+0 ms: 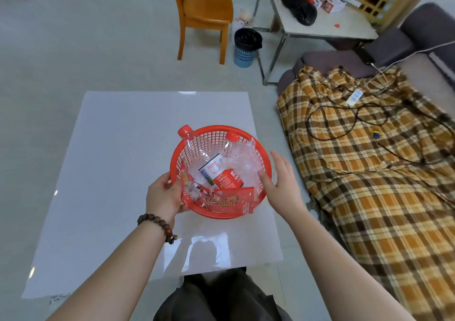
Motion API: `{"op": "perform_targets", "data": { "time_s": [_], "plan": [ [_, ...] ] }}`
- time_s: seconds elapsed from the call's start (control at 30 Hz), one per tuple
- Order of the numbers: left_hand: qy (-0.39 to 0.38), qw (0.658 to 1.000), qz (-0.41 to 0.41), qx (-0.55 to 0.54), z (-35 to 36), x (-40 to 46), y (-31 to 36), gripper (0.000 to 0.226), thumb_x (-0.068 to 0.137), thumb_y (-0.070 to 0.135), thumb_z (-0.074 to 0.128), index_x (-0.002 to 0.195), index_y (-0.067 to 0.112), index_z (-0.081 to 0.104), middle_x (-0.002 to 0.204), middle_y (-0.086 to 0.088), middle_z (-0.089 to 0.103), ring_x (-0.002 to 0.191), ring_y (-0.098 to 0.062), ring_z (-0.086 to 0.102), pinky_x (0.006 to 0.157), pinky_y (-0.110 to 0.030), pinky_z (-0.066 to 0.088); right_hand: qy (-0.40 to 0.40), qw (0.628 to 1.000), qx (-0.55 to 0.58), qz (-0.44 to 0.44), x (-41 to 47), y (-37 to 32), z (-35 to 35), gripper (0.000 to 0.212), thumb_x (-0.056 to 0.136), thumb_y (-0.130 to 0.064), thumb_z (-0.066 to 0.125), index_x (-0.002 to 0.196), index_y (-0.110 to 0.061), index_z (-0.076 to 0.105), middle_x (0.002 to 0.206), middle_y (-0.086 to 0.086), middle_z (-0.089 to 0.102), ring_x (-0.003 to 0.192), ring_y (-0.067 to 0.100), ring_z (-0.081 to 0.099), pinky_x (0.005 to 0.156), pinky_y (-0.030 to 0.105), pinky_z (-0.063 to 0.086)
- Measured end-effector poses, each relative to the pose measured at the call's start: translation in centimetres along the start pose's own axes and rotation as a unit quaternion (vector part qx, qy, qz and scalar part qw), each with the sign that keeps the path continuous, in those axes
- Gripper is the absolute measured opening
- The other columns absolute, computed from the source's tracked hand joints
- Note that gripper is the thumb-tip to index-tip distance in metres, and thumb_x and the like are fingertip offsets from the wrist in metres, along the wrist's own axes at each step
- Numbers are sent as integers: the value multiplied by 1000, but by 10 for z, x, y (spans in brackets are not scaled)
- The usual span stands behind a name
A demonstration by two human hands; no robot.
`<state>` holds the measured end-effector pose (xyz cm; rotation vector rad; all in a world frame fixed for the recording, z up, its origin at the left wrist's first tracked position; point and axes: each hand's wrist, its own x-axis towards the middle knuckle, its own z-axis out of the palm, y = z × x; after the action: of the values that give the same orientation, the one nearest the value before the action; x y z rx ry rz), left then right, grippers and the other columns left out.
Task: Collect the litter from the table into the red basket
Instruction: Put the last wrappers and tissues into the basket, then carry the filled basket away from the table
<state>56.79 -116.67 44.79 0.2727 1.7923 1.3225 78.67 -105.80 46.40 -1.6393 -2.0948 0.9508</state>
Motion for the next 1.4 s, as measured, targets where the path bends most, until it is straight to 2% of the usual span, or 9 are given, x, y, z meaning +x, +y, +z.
{"op": "perform_targets", "data": {
  "time_s": [0.17, 0.3, 0.4, 0.5, 0.67, 0.83, 1.0, 1.27, 1.4],
  "plan": [
    [-48, 998, 3, 45, 28, -8, -9, 26, 88, 46, 68, 93, 21, 73, 78, -2, 77, 67, -25, 75, 58, -48, 61, 20, 992, 100, 72, -19, 29, -15, 45, 94, -30, 43, 133, -48, 32, 113, -45, 51, 97, -23, 49, 79, 0, 34],
    [-42, 995, 19, 88, 55, -19, -17, 28, 89, 51, 63, 86, 24, 71, 72, 2, 75, 62, -24, 73, 52, -43, 61, 36, 988, 113, 99, -30, 52, -30, 47, 94, -23, 39, 138, -39, 33, 115, -27, 55, 95, -10, 53, 84, 17, 42],
    [-22, 993, 32, 116, 82, -27, -26, 27, 90, 48, 63, 105, 26, 65, 91, -1, 73, 75, -24, 73, 61, -48, 62, 53, 988, 111, 93, -34, 69, -44, 48, 94, -17, 39, 138, -36, 37, 106, -23, 56, 87, -12, 54, 73, 4, 37],
    [-16, 992, 46, 120, 114, -39, -35, 34, 90, 45, 63, 119, 27, 59, 96, -2, 70, 78, -22, 72, 63, -44, 62, 51, 985, 135, 97, -33, 97, -64, 49, 93, -13, 38, 137, -34, 40, 110, -16, 61, 94, 1, 57, 73, 8, 38],
    [-6, 992, 53, 114, 190, -61, -51, 24, 92, 43, 62, 113, 30, 60, 97, -4, 72, 80, -26, 72, 63, -48, 62, 35, 985, 144, 91, -21, 164, -113, 50, 93, -11, 38, 137, -34, 39, 97, -29, 56, 86, -9, 57, 64, 2, 39],
    [15, 997, 34, 74, 284, -92, -64, 21, 90, 40, 66, 107, 28, 66, 89, -9, 75, 71, -28, 74, 58, -51, 61, 4, 984, 155, 87, 0, 241, -176, 51, 93, -15, 36, 138, -39, 36, 109, -13, 62, 94, 5, 59, 68, 9, 40],
    [12, 997, 27, 69, 367, -115, -60, 27, 87, 43, 69, 109, 28, 67, 92, -9, 74, 75, -29, 74, 61, -51, 61, -3, 981, 171, 93, 23, 299, -233, 52, 93, -20, 36, 141, -40, 32, 107, -19, 61, 89, -9, 57, 64, 4, 40],
    [24, 999, -10, 46, 409, -102, -42, 29, 83, 37, 75, 109, 27, 67, 73, 4, 76, 62, -19, 74, 49, -36, 59, -19, 975, 203, 85, 66, 325, -253, 48, 95, -22, 38, 141, -34, 33, 96, -33, 54, 80, -25, 52, 58, -6, 36],
    [50, 998, -26, 41, 422, -76, -35, 30, 86, 35, 73, 114, 26, 64, 78, 3, 76, 60, -20, 74, 50, -37, 59, -44, 974, 207, 84, 102, 325, -251, 44, 96, -29, 38, 140, -36, 35, 103, -23, 59, 84, -10, 55, 58, -2, 40]
  ]
}}
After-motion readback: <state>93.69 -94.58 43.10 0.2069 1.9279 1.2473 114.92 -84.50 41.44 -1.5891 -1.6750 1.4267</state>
